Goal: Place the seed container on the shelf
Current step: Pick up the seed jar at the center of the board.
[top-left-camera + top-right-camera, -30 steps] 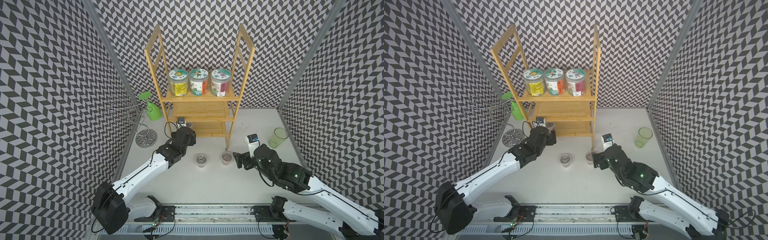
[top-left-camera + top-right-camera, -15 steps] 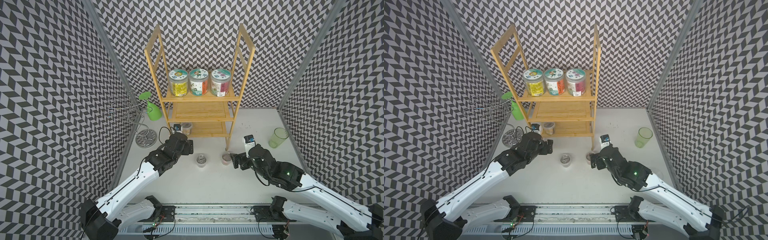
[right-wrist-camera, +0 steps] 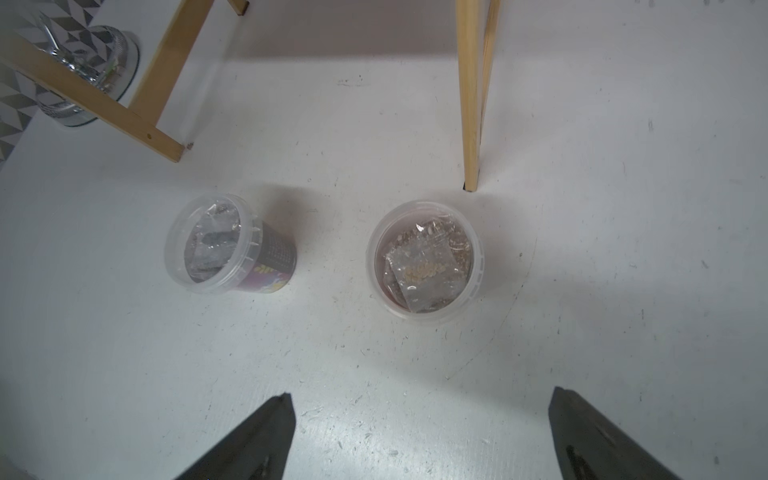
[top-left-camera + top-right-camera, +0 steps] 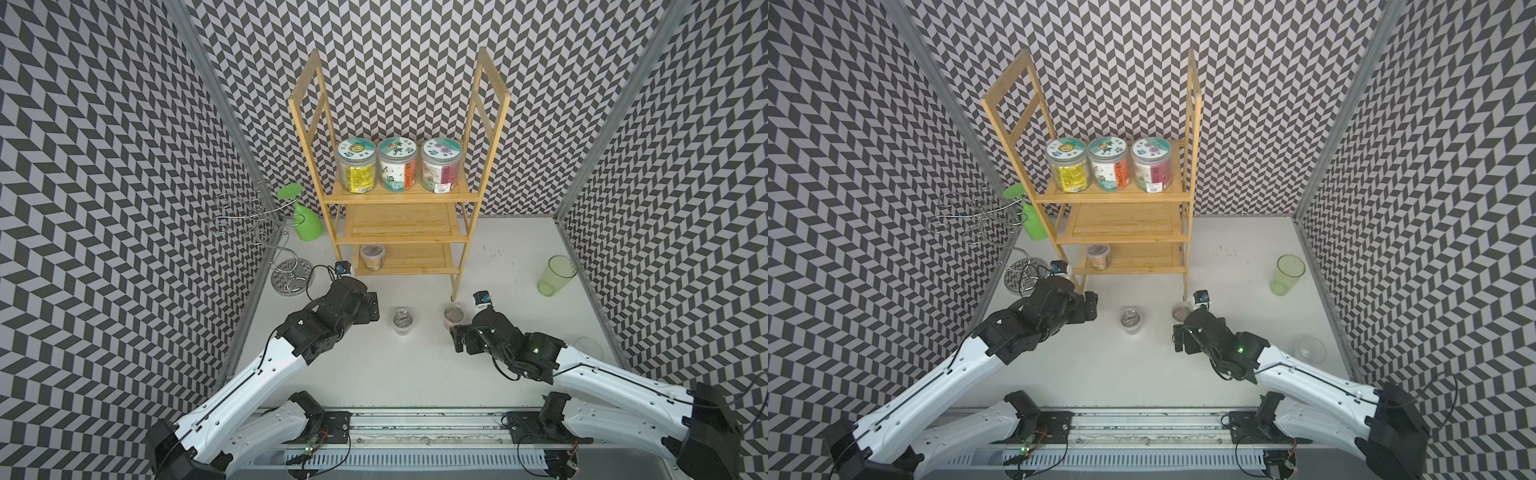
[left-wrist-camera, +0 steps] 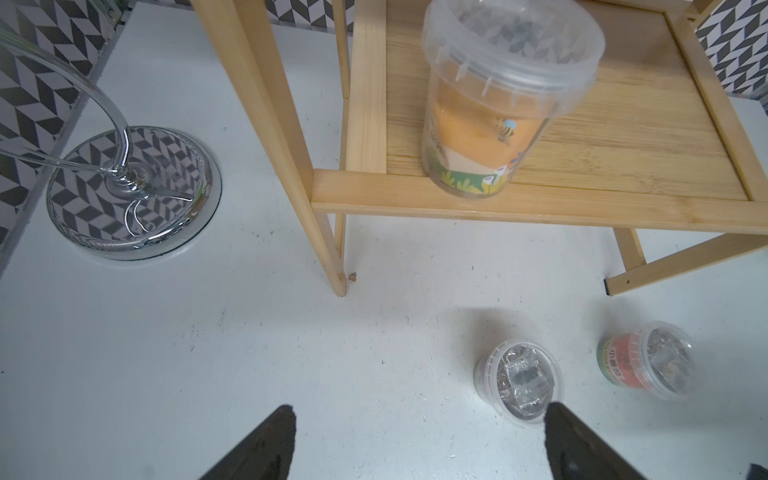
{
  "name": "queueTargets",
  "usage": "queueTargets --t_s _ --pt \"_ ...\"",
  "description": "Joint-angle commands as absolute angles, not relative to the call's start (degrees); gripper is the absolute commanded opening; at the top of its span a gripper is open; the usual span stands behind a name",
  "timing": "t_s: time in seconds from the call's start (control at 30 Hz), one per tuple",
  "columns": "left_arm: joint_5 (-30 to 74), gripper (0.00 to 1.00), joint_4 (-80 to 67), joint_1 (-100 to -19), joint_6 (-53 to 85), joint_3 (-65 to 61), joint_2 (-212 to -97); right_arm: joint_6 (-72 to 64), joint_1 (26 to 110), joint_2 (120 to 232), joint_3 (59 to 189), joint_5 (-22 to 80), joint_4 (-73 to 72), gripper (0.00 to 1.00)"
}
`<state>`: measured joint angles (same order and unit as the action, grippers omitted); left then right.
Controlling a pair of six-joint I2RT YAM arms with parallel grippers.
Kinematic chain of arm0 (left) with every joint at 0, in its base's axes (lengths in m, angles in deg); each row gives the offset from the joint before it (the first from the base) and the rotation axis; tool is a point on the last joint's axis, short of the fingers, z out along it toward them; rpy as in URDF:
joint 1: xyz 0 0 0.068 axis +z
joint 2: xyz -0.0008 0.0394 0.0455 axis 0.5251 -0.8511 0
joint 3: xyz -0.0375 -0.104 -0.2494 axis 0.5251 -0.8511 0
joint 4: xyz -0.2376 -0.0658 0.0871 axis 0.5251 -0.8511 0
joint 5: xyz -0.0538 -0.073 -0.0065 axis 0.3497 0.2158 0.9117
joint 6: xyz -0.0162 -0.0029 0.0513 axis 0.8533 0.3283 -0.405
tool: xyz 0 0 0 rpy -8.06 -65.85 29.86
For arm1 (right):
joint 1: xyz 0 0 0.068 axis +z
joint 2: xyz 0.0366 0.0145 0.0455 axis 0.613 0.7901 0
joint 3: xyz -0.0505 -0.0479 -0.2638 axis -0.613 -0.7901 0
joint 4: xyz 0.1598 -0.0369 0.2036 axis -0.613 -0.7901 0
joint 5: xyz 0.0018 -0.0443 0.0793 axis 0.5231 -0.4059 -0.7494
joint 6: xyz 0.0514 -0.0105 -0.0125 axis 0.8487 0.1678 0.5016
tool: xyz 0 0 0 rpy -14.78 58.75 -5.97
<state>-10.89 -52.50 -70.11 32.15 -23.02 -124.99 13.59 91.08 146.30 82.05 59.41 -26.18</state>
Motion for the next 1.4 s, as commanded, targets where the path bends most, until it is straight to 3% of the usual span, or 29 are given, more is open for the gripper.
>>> queueTargets --t_s 0.0,0.57,0.93,1.37 --pt "-8.89 0.94 -53.24 -69.17 33.01 -24.18 -122.99 19.31 93.65 147.22 79.71 63.14 -19.93 1.00" --pt "-4.38 0.96 -49.58 -65.39 32.02 -27.44 -117.53 23.83 110.47 156.85 69.66 83.56 -3.44 1.00" --pt "-2.90 0.96 -48.91 -63.58 31.95 -28.20 -115.69 20.29 112.40 165.35 62.98 90.67 13.60 0.99" --pt "-1.67 0.96 -46.13 -62.70 31.46 -31.38 -116.54 9.06 110.65 171.56 55.21 90.04 37.31 0.99"
